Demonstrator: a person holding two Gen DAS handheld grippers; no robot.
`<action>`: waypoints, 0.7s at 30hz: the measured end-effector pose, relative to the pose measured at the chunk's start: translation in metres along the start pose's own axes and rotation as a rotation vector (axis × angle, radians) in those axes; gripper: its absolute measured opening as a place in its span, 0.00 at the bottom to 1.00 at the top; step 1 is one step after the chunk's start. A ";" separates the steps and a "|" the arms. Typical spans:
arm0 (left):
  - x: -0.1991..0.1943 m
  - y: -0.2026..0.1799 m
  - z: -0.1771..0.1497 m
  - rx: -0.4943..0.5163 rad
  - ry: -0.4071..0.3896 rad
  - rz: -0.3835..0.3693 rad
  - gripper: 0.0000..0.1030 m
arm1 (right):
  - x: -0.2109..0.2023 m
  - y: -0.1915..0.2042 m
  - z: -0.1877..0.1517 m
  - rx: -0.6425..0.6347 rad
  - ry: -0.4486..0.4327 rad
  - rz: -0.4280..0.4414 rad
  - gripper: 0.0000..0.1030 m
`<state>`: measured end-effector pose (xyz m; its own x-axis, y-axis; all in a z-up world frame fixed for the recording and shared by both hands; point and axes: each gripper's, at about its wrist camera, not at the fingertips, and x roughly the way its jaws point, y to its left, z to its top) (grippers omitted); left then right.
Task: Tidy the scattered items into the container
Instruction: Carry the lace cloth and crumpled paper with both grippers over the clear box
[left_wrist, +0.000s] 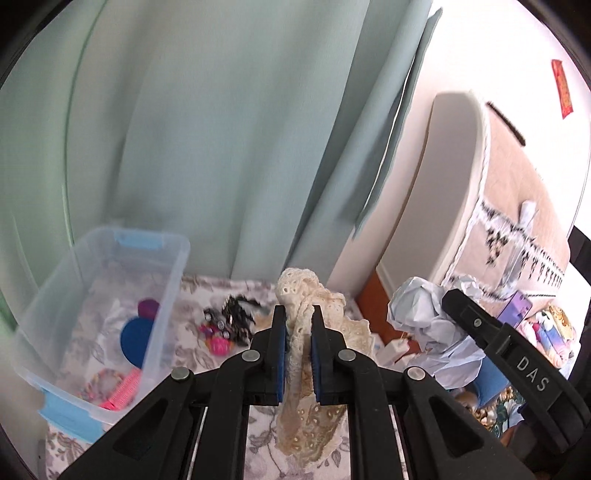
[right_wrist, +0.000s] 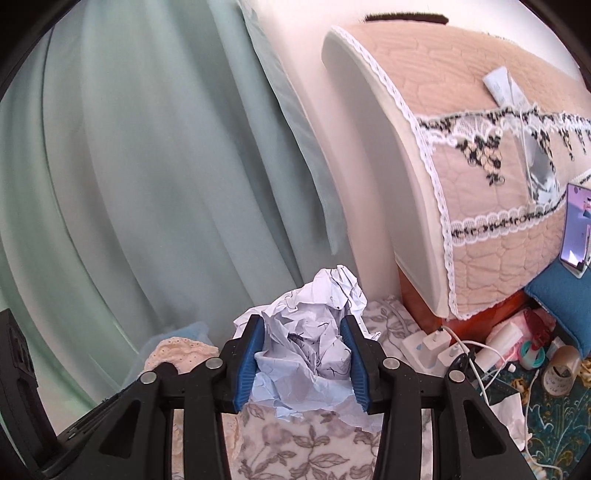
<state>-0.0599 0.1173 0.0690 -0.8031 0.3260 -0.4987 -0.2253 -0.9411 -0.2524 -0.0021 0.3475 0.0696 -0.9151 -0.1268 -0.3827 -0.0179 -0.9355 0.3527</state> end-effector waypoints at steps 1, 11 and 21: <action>-0.006 0.000 0.003 0.000 -0.014 -0.001 0.11 | -0.004 0.002 0.002 -0.002 -0.009 0.005 0.45; -0.051 0.002 0.019 0.004 -0.120 -0.009 0.11 | -0.038 0.027 0.014 -0.030 -0.084 0.047 0.45; -0.087 0.023 0.030 -0.020 -0.197 0.001 0.11 | -0.051 0.059 0.018 -0.073 -0.113 0.096 0.45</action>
<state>-0.0116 0.0650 0.1311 -0.8961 0.2991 -0.3280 -0.2148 -0.9388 -0.2692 0.0364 0.3046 0.1257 -0.9508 -0.1824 -0.2502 0.0971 -0.9429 0.3185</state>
